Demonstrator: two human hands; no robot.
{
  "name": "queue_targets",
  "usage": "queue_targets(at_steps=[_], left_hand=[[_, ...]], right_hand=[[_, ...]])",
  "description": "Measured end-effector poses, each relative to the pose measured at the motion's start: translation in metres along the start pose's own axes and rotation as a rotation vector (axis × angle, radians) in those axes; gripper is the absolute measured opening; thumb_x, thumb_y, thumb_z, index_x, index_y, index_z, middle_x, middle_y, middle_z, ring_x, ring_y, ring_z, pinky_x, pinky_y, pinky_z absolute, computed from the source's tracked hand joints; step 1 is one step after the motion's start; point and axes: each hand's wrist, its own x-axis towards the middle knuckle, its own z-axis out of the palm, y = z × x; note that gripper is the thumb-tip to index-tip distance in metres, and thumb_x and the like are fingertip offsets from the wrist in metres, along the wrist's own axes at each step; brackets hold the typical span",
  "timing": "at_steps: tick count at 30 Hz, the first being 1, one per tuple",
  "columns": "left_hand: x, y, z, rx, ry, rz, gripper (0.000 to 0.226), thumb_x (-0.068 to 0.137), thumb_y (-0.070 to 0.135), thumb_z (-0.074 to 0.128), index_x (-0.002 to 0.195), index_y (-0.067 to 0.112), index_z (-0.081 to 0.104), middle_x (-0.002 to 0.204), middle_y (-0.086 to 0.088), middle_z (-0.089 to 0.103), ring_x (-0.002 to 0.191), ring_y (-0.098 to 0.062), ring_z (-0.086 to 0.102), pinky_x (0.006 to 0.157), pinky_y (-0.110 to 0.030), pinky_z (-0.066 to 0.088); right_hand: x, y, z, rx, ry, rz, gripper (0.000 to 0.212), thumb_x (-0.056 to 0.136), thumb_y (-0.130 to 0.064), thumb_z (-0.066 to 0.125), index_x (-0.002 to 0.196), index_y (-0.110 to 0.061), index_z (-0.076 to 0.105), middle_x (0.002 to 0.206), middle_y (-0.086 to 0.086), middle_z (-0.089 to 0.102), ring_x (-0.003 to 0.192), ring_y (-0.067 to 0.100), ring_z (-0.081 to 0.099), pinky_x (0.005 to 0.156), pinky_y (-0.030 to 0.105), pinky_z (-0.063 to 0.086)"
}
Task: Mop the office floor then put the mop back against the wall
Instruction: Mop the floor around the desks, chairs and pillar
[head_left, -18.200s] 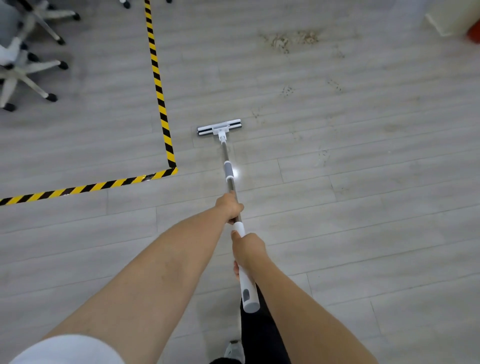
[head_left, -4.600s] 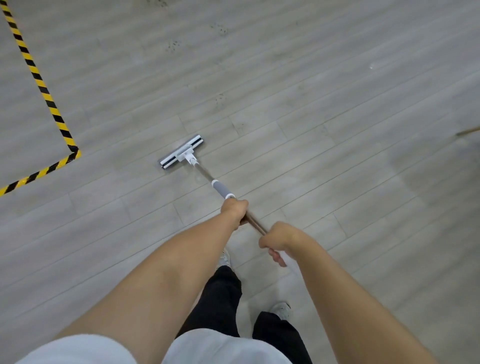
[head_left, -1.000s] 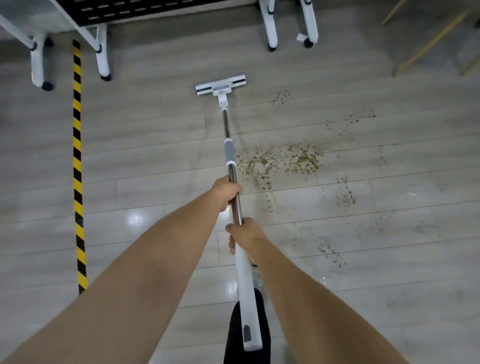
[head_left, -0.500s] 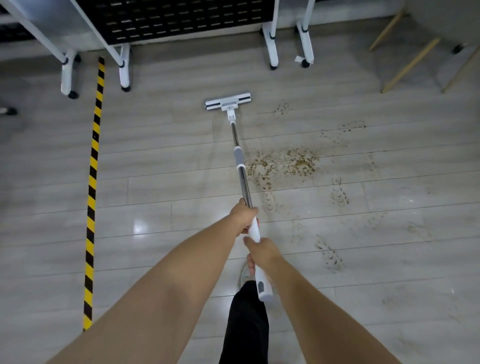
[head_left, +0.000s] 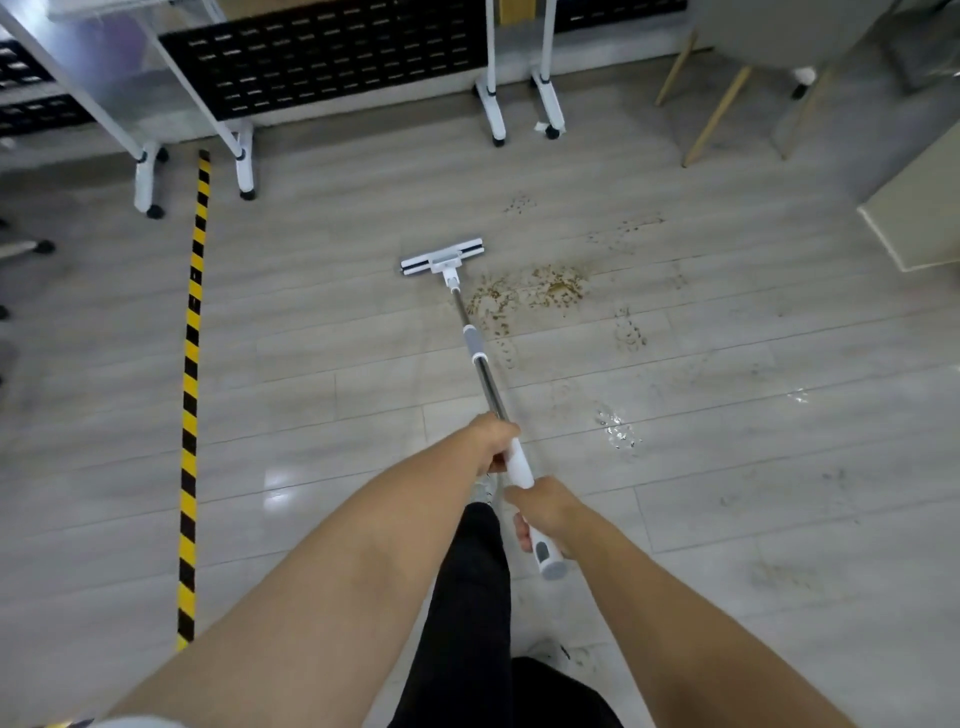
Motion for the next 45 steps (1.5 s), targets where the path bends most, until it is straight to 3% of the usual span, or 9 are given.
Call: queue_targets(at_steps=[5,8,12,17,26,30,34,37,45], left_hand=[[-0.022,-0.023,0.018,-0.042,0.02,0.001,0.026,0.098,0.019,0.059,0.123,0.012,0.053,0.113,-0.016,0.064,0.089,-0.028,0.064,0.067,-0.037,0.059],[-0.019,-0.026,0.018,-0.104,0.016,0.024,0.028,0.095,0.023,0.065,0.118,0.017,0.051,0.102,-0.014,0.062,0.088,-0.031,0.064,0.07,-0.041,0.061],[0.003,-0.02,0.005,-0.035,0.066,0.064,0.028,0.092,0.022,0.066,0.118,0.02,0.053,0.104,-0.015,0.066,0.096,-0.036,0.07,0.077,-0.052,0.062],[0.043,0.023,-0.039,0.019,0.13,0.1,0.03,0.091,0.023,0.062,0.12,0.022,0.051,0.108,-0.016,0.064,0.098,-0.037,0.068,0.077,-0.054,0.061],[0.124,0.126,-0.133,0.034,0.123,0.112,0.032,0.089,0.023,0.061,0.12,0.022,0.056,0.113,-0.019,0.065,0.101,-0.04,0.068,0.078,-0.057,0.06],[0.146,0.156,-0.154,0.023,0.11,0.113,0.036,0.09,0.021,0.061,0.125,0.022,0.053,0.115,-0.019,0.064,0.102,-0.041,0.068,0.08,-0.058,0.059],[0.145,0.156,-0.146,0.074,0.114,0.1,0.064,0.095,0.023,0.057,0.154,0.026,0.033,0.12,-0.014,0.063,0.103,-0.036,0.067,0.067,-0.044,0.062],[0.142,0.144,-0.132,0.139,0.158,0.121,0.071,0.098,0.026,0.054,0.16,0.028,0.02,0.131,-0.009,0.06,0.108,-0.031,0.063,0.074,-0.035,0.057],[0.08,0.075,-0.085,0.216,0.176,0.13,0.054,0.096,0.027,0.053,0.148,0.021,0.038,0.118,-0.012,0.066,0.099,-0.033,0.068,0.074,-0.04,0.059]], right_hand=[[-0.033,0.025,0.003,-0.206,0.083,0.014,0.025,0.096,-0.026,0.051,0.101,-0.001,0.057,0.061,0.008,0.062,0.039,0.019,0.054,0.047,0.022,0.045],[-0.03,0.022,0.007,-0.25,0.156,-0.022,0.024,0.098,-0.026,0.049,0.087,-0.005,0.054,0.056,0.009,0.061,0.037,0.02,0.054,0.043,0.022,0.044],[-0.004,0.008,0.016,-0.225,0.161,-0.017,0.025,0.099,-0.028,0.051,0.093,-0.004,0.057,0.065,0.009,0.063,0.039,0.019,0.056,0.045,0.025,0.045],[0.038,-0.052,0.03,-0.202,0.156,-0.029,0.023,0.099,-0.028,0.052,0.093,-0.006,0.056,0.075,0.011,0.066,0.044,0.02,0.057,0.043,0.024,0.044],[0.116,-0.191,0.051,-0.198,0.137,-0.023,0.029,0.098,-0.026,0.048,0.096,0.0,0.059,0.055,0.009,0.062,0.034,0.019,0.053,0.049,0.025,0.046],[0.14,-0.227,0.052,-0.182,0.151,0.004,0.024,0.099,-0.025,0.049,0.088,-0.004,0.054,0.057,0.009,0.061,0.029,0.017,0.051,0.04,0.019,0.04],[0.148,-0.22,0.049,-0.164,0.132,0.008,0.036,0.101,-0.034,0.046,0.084,-0.003,0.055,0.051,0.009,0.059,0.032,0.022,0.052,0.049,0.027,0.047],[0.143,-0.204,0.046,-0.157,0.149,0.002,0.05,0.105,-0.044,0.038,0.081,-0.004,0.054,0.051,0.01,0.06,0.037,0.025,0.054,0.053,0.03,0.048],[0.083,-0.121,0.049,-0.198,0.133,-0.006,0.054,0.107,-0.044,0.031,0.076,-0.005,0.053,0.053,0.008,0.059,0.039,0.019,0.054,0.055,0.028,0.044]])
